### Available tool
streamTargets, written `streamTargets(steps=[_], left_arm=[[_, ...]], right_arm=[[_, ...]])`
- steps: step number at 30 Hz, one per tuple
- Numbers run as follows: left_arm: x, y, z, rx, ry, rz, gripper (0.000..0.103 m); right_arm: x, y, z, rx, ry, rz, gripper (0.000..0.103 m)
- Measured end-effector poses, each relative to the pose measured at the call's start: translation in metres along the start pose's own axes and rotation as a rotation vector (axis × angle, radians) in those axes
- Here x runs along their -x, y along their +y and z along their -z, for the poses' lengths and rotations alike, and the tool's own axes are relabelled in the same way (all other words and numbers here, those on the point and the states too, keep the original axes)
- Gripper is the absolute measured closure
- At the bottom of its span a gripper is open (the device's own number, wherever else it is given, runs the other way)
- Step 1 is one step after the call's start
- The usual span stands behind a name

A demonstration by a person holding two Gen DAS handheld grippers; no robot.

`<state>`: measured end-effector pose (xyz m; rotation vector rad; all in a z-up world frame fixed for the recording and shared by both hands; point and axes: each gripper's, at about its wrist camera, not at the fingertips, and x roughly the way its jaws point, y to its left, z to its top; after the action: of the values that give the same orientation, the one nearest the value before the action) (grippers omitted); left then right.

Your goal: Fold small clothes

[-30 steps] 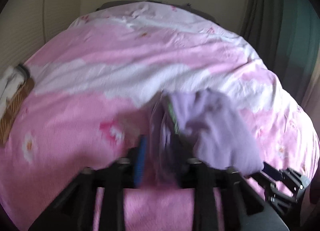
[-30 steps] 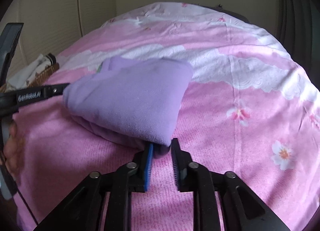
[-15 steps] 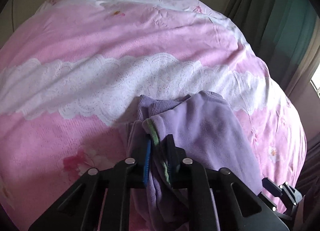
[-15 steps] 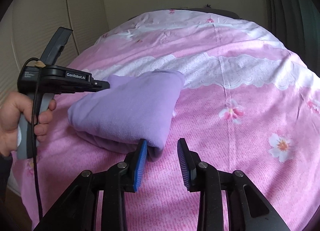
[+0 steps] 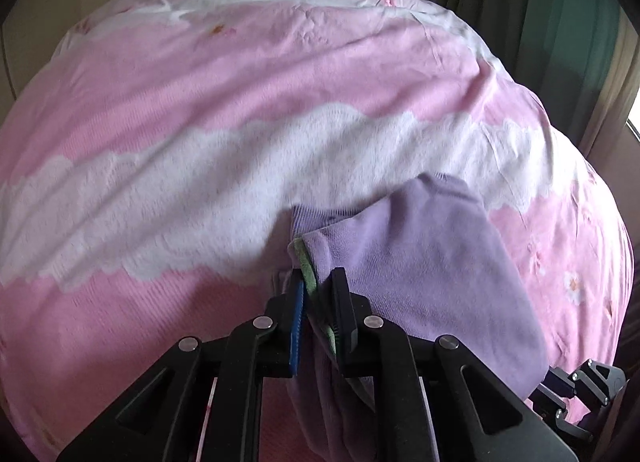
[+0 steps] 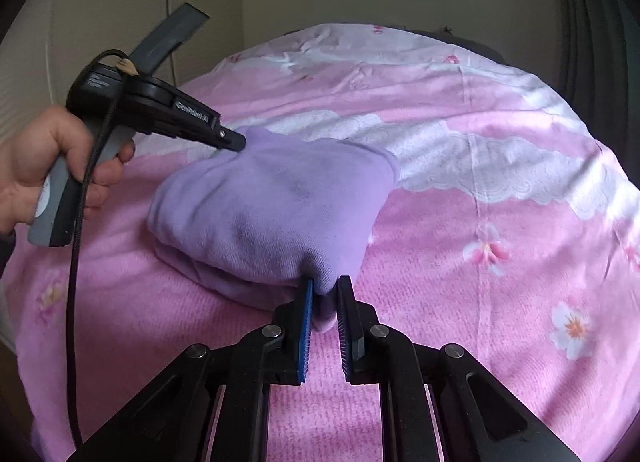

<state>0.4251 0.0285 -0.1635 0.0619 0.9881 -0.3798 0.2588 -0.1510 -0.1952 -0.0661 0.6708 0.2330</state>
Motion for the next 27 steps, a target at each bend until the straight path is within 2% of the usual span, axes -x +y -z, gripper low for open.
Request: streamTargets(steps=[4, 6, 8, 11, 17, 20, 27], left_arm=[[0.014, -0.009, 0.006, -0.013, -0.040, -0.027, 0.087], [0.027, -0.015, 0.009, -0.019, -0.061, -0.042, 0.078], [0.043, -0.024, 0.015, -0.024, -0.090, -0.067, 0.060], [0.065, -0.032, 0.024, -0.008, -0.130, -0.108, 0.049], [0.091, -0.056, 0.053, 0.018, -0.186, -0.154, 0.049], [0.080, -0.061, 0.066, 0.015, -0.160, -0.197, 0.049], [0.056, -0.042, 0.087, 0.113, -0.122, -0.190, 0.045]], right_arm=[[-0.004, 0.000, 0.004, 0.024, 0.019, 0.004, 0.089], [0.000, -0.006, 0.001, -0.007, 0.014, -0.006, 0.085], [0.002, -0.010, 0.000, -0.031, 0.014, -0.020, 0.078], [0.010, -0.012, -0.003, -0.039, -0.002, -0.022, 0.064], [0.035, -0.019, -0.008, -0.062, -0.042, -0.031, 0.062], [0.034, -0.023, -0.013, -0.078, -0.039, -0.029, 0.062], [0.003, -0.025, -0.029, -0.094, 0.021, -0.032, 0.062]])
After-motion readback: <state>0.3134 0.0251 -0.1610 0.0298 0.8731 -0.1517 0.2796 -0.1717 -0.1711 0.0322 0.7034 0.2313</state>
